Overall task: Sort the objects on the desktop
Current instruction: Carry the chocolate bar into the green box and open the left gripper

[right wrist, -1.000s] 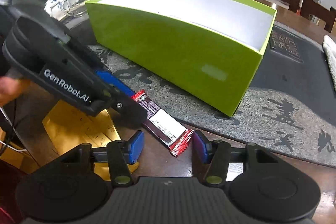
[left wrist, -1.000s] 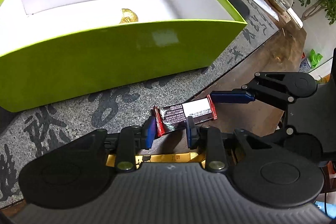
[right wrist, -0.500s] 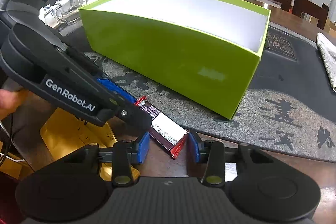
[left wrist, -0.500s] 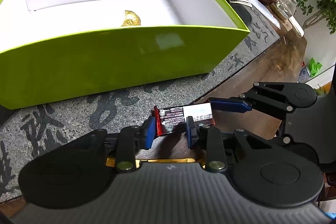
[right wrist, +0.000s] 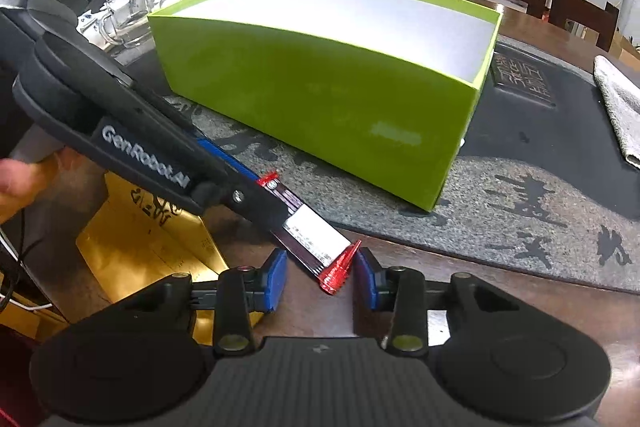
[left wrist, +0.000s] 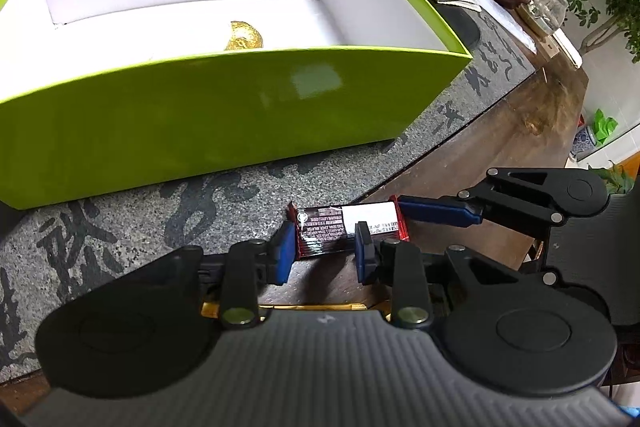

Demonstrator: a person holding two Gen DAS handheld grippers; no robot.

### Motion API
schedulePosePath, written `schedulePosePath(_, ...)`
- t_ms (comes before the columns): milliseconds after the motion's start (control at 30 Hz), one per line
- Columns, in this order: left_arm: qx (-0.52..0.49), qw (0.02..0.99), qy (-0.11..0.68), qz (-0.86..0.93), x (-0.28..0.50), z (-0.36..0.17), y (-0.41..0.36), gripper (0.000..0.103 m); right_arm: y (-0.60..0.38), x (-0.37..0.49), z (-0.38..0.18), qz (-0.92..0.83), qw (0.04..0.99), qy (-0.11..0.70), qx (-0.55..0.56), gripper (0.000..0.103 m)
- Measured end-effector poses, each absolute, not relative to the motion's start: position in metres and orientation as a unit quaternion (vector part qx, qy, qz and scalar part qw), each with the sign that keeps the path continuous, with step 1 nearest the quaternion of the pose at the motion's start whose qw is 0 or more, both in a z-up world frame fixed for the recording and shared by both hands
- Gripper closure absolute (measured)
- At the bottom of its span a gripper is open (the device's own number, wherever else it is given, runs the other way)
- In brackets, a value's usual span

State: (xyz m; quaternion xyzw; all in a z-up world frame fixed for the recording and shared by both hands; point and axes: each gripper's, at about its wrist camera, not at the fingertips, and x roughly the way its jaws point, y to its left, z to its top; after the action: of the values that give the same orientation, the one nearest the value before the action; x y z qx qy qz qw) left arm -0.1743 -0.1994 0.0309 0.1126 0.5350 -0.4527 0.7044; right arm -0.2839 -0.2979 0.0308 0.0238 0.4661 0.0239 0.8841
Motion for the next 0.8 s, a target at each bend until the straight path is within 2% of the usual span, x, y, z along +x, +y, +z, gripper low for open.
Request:
schedulePosePath(167,0.101,0.703,0.539,-0.453,-0.174,0.031,-0.197,0.072,-0.299,-0.285,0.03,0.016,0.887,0.46,0.034,0.069)
schedulePosePath(267,0.097,0.701,0.54,-0.455,-0.174,0.033,-0.196,0.066,-0.298,-0.285,0.03,0.015,0.888,0.459,0.034,0.069)
schedulePosePath(567,0.082,0.709,0.527,-0.462,-0.176,0.05,-0.189,0.065,-0.296,-0.286,0.042,0.016,0.897,0.441,0.035,0.069)
schedulePosePath(800,0.059,0.716,0.507,-0.476,-0.179,0.085,-0.176,0.066,-0.292,-0.292,0.061,0.016,0.905,0.423,0.028,0.069)
